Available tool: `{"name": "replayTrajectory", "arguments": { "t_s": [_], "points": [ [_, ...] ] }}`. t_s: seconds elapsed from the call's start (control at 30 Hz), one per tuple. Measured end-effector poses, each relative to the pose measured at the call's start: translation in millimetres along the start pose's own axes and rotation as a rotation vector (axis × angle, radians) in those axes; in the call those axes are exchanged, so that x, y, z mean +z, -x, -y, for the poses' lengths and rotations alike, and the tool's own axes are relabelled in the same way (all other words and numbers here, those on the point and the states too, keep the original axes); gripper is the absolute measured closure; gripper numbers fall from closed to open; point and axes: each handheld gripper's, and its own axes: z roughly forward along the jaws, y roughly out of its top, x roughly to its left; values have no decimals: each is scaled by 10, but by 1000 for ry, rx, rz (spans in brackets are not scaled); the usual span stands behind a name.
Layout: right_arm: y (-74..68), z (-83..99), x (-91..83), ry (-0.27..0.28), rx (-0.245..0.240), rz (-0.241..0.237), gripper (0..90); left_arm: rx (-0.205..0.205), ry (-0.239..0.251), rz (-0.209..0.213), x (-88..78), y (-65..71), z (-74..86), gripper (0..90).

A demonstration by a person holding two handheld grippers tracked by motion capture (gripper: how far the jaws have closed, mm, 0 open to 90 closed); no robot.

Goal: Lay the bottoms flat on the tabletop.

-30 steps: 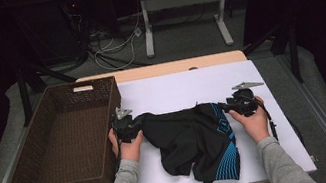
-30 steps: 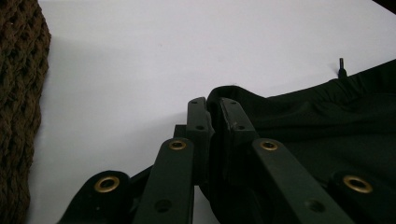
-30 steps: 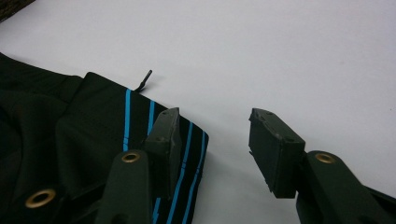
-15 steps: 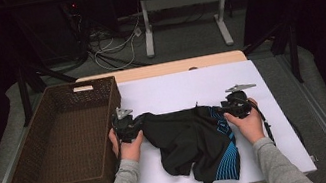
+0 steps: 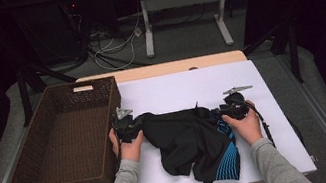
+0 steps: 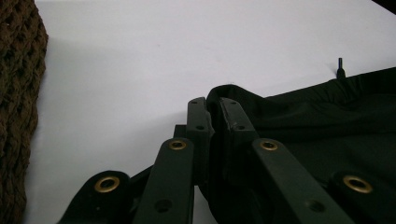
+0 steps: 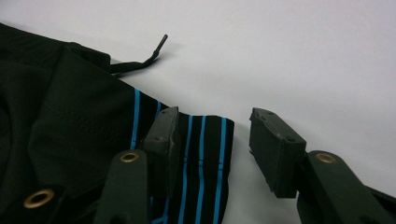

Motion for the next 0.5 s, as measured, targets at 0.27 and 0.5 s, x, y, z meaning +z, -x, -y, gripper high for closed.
{"name": "replayTrajectory", "arguments": {
  "t_s": [0.27, 0.5],
  "points": [
    [-24, 13, -9, -13, 13, -18, 622, 0, 3, 0, -3, 4, 0, 831],
    [-22, 20, -12, -15, 55, -36, 672, -2, 2, -1, 1, 10, 4, 831]
  ]
}}
